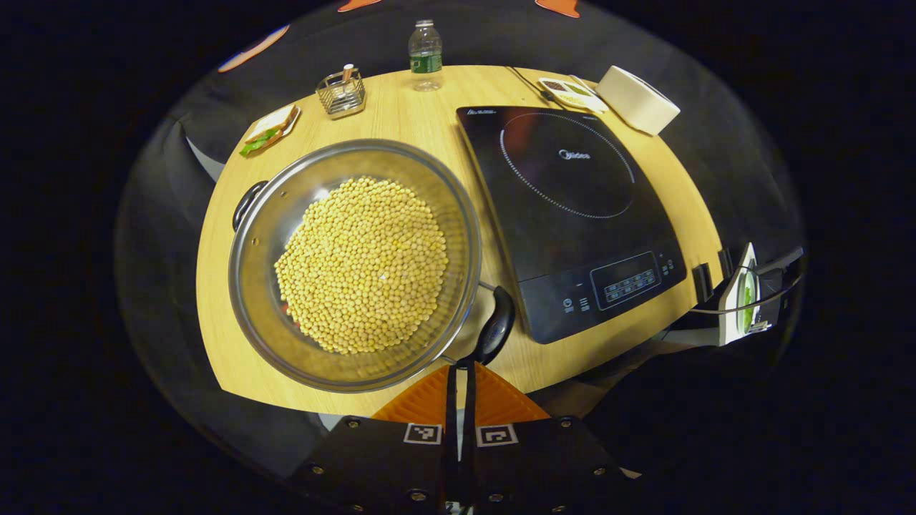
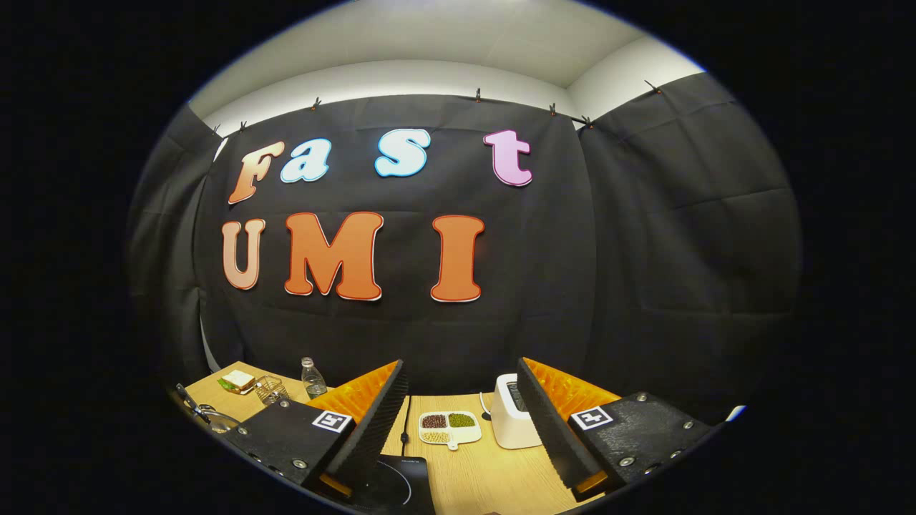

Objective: First push the handle of the pot to place it horizontally, then grasp the pot with both hands and set it on the induction cooktop.

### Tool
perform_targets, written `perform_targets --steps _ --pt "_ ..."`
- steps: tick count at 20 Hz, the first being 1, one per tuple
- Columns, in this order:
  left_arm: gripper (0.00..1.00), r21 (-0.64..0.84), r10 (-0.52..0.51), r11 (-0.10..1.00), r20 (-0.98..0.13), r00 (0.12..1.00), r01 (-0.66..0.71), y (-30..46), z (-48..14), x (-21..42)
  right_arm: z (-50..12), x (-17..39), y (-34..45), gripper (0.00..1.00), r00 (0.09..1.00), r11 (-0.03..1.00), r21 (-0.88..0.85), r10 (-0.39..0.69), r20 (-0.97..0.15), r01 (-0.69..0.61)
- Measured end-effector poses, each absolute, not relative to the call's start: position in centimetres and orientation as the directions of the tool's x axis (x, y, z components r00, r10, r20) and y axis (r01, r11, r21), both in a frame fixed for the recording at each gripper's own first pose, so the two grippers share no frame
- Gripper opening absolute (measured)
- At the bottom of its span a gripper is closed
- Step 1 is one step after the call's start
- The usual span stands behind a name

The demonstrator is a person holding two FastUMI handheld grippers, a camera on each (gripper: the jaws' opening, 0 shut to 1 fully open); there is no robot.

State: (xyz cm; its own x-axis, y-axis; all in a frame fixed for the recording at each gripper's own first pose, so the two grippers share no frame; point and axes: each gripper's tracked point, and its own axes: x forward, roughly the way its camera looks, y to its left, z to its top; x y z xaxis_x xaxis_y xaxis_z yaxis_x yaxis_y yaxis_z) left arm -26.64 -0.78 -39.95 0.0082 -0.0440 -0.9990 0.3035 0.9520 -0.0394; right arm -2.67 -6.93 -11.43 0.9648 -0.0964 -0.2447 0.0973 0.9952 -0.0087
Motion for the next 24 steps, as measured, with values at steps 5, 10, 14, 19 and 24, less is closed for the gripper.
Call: perform_targets --steps 5,10,14,19,24 --pt "0.03 0.043 0.055 0.947 -0.998 -0.027 0.319 0.9 -42.2 -29.1 -12.2 -2.4 -9.2 0.95 0.968 0.999 -0.002 -0.052 -0.247 0.053" --pt "0.03 0.098 0.109 0.936 -0.994 -0.016 0.339 1.3 -43.1 -28.8 -13.6 -2.7 -10.9 0.96 0.962 1.000 -0.001 -0.017 -0.274 0.018" --pt "0.03 0.056 0.068 0.926 -0.997 -0.020 0.374 0.2 -43.8 -28.1 -13.7 -3.6 -12.1 0.96 0.958 0.997 -0.011 -0.078 -0.277 0.078" --pt "0.02 -0.025 -0.001 0.939 -0.997 -0.071 0.344 -0.9 -44.5 -28.1 -13.7 -5.2 -11.7 0.96 0.937 0.982 0.020 -0.173 -0.304 0.187" --pt "0.02 -0.116 -0.095 0.963 -0.991 -0.096 0.244 -2.4 -44.6 -26.4 -14.3 -6.1 -10.6 0.95 0.907 0.965 0.011 -0.240 -0.346 0.260"
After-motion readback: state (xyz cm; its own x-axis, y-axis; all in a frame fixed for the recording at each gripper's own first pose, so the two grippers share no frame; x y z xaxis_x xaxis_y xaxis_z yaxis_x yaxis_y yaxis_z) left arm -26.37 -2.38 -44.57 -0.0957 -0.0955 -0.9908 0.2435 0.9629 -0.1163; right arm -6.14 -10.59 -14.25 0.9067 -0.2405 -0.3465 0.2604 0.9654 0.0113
